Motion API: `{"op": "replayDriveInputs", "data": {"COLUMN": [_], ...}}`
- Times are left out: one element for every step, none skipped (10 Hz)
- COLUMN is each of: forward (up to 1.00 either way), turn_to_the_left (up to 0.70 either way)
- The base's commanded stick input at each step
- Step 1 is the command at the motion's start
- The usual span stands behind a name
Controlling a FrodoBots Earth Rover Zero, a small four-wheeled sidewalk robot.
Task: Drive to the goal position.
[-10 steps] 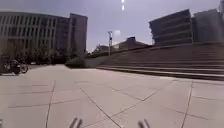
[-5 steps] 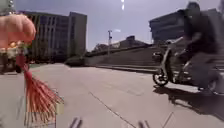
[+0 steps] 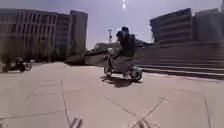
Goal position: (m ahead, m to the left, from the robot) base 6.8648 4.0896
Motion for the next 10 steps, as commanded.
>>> {"op": "replayDriveInputs", "data": {"forward": [0.89,1.0,1.0,1.0,1.0,1.0,1.0,1.0,1.0,1.0], "turn_to_the_left": [0.0,0.0,0.0,0.0,0.0,0.0,0.0,0.0,0.0,0.0]}}
